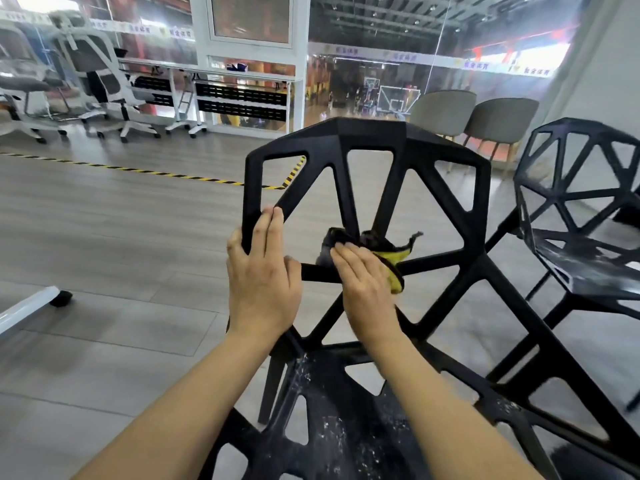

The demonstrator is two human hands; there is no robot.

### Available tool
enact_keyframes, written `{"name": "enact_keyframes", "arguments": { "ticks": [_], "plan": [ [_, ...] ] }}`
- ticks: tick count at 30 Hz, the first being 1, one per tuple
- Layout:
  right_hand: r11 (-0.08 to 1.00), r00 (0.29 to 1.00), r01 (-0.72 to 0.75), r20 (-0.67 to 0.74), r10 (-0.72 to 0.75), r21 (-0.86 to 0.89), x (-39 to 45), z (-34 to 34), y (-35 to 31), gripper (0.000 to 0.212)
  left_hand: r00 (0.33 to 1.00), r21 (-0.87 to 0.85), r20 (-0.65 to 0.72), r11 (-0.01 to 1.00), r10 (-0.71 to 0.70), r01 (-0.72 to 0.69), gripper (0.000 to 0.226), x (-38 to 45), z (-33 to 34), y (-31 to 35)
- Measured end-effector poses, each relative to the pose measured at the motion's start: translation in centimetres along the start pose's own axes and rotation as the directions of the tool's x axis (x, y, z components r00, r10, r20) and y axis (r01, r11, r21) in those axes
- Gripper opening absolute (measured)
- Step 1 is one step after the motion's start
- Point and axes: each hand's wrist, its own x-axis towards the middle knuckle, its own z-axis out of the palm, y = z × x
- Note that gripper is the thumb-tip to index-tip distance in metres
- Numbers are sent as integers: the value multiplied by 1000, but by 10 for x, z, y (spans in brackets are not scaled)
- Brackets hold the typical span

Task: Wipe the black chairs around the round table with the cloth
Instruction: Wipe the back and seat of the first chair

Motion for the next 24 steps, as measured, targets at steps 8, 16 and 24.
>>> {"name": "enact_keyframes", "arguments": {
  "ticks": [8,16,24],
  "plan": [
    [985,983,-168,-60,171,42,13,-23,1,47,1000,-14,-17,1000,-3,3,63,-1,-1,-3],
    [964,963,-264,70,261,36,-48,1,5,60,1000,-43,-28,999,-8,7,63,4,3,-2],
    [929,940,-332,-21,340,160,-35,-26,-3,43,999,6,-47,1000,-3,3,59,-1,2,-4]
  ]
}}
